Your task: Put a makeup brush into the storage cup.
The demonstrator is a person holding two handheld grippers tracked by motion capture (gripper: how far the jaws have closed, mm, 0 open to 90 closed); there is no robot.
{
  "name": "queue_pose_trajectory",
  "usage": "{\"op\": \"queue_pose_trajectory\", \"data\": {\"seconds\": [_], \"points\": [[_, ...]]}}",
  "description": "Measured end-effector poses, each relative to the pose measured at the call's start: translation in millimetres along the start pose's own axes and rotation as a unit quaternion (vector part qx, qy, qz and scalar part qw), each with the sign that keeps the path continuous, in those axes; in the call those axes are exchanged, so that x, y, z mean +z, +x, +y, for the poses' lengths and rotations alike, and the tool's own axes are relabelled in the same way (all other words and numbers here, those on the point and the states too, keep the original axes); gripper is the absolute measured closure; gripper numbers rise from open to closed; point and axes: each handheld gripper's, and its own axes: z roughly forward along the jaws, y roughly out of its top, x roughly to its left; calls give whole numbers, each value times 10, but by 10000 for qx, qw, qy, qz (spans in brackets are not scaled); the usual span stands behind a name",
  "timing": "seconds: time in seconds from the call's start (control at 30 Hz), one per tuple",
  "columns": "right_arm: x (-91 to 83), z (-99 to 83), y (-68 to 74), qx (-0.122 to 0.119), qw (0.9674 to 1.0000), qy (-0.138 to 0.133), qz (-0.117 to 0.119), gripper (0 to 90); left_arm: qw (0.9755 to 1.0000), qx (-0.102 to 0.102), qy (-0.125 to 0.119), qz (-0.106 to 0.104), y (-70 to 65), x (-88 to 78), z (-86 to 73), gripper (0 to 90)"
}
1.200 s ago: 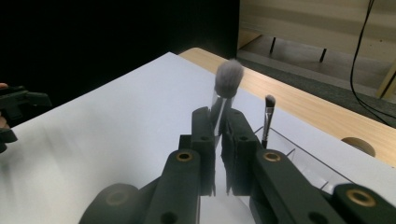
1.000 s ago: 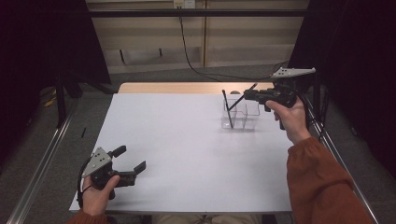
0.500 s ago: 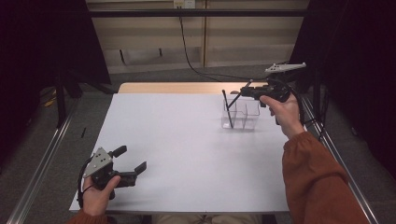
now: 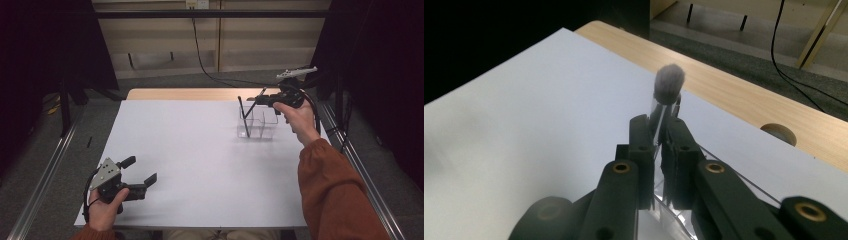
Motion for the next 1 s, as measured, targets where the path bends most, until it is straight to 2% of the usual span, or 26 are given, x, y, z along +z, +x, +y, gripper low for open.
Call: {"op": "queue_pose_trajectory", "data": {"seconds": [0.5,0.7,1.0], "points": [[202,-107,-28,123,9996,253,-1,837,10000,-7,19,-13,10,3,-6,34],[243,-120,-30,130,9996,250,7,837,10000,-49,20,-10,12,8,-9,34],[296,-160,-36,151,9994,301,17,836,10000,1,6,-16,28,4,-7,33]]}}
